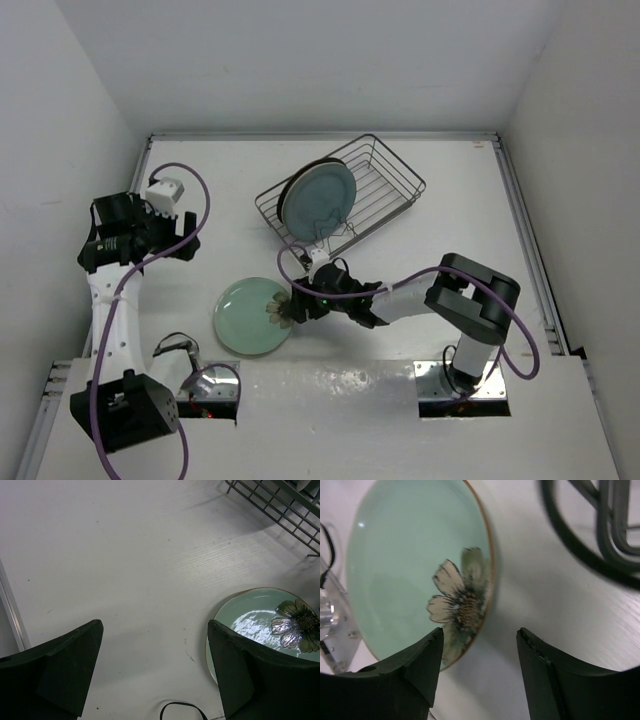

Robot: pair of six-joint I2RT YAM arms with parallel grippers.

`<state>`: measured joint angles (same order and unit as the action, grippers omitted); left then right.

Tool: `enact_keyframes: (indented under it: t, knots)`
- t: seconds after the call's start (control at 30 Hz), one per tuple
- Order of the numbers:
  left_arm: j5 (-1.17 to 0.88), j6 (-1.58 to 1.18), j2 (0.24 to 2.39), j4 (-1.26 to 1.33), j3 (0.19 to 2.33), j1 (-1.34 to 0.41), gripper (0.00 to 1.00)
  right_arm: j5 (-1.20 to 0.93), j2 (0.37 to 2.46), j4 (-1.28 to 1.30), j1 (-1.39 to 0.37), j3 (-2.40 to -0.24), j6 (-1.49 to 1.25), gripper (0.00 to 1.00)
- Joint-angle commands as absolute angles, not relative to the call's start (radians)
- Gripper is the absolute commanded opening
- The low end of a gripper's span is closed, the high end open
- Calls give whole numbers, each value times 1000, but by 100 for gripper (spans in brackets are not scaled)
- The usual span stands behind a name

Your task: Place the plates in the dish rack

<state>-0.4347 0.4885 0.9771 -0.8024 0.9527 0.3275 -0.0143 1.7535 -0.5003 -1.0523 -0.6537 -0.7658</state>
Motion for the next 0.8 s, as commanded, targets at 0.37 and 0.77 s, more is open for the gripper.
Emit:
enact_keyframes:
  t: [0.37,0.77]
  knots:
    - [-494,508,928,-753,948,333,83,94,1835,-597,-1115,-657,-864,56]
    - [-525,514,911,-752,965,333,83,89,1905,-581,-1115,-684,-862,0]
